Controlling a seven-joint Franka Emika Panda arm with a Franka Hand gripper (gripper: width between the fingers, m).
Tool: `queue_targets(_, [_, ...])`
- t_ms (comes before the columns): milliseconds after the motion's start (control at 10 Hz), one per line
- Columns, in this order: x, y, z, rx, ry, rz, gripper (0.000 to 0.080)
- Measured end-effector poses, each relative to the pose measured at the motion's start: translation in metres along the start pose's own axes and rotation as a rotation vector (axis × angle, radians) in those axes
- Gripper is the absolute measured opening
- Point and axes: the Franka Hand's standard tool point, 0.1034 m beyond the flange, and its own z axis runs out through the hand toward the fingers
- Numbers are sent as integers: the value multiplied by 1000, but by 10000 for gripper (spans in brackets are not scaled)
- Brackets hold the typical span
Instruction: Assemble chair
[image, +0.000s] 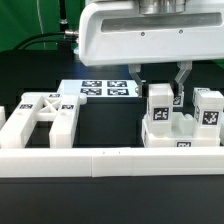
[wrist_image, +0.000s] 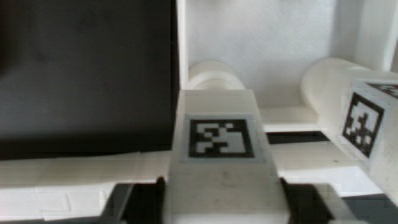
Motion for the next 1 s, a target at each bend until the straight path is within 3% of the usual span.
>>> queue_targets(300, [0,-3,1,6,42,304,287])
queue_targets(1000, [-1,-26,3,68,54,998,287])
